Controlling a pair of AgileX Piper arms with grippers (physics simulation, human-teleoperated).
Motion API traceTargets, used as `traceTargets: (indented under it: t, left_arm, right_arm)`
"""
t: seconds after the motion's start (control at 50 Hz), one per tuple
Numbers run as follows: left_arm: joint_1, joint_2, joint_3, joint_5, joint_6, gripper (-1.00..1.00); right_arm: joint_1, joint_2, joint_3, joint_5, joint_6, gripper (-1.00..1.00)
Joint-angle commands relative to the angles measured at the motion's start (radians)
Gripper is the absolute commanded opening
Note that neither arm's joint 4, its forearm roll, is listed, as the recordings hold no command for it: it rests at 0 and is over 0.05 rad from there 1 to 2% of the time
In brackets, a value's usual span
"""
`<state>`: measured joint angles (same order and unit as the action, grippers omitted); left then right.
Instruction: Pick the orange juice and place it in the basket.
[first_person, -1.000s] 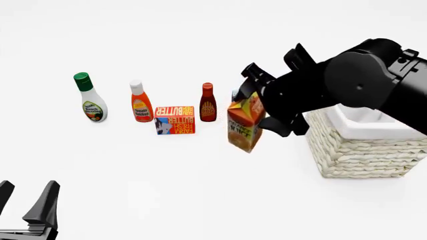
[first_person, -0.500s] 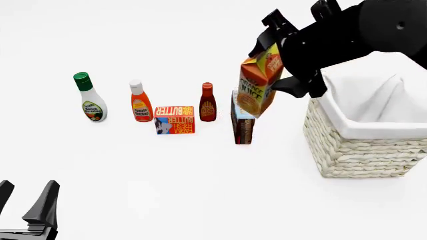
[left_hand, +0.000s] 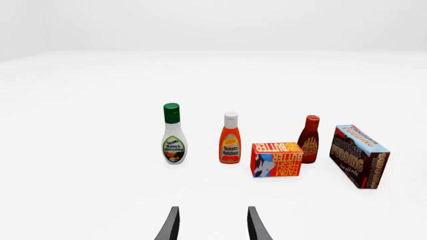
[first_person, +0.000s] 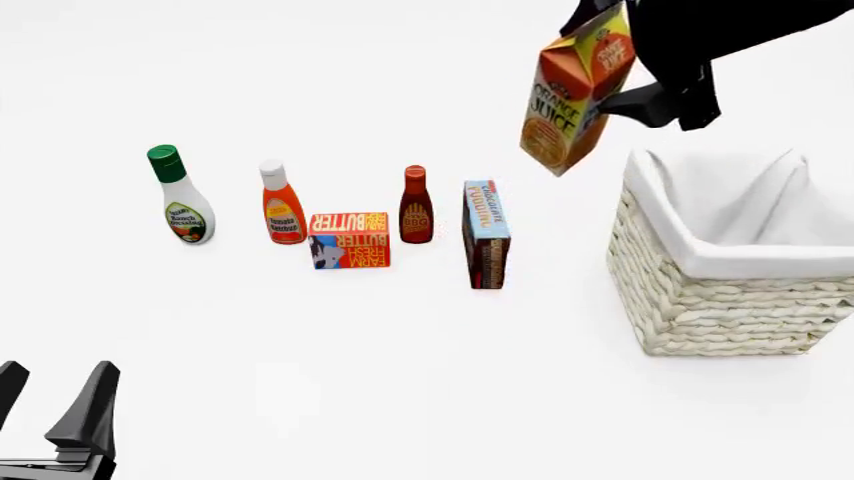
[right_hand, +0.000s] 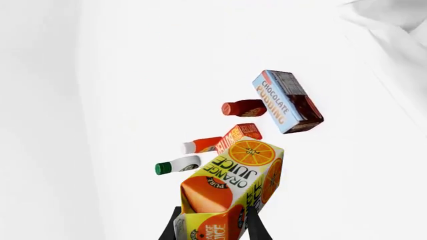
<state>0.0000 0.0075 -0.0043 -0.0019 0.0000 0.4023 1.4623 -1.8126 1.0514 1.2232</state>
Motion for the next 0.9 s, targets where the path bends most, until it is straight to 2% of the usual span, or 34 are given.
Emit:
traceTargets:
  t: [0.02, 0.3, 0.9]
  left_arm:
    - [0.0, 0.0, 0.0, 0.0, 0.0, 1.0]
    - [0.0, 0.0, 0.0, 0.0, 0.0, 1.0]
    - [0.0, 0.0, 0.0, 0.0, 0.0, 1.0]
  right_arm:
    - [-0.074, 0.003, -0.056, 0.023, 0.023, -1.0]
    - [-0.184, 0.041, -0.165, 0.086, 0.012, -1.0]
    - [-0.359, -0.005, -0.07, 0.07, 0.039, -1.0]
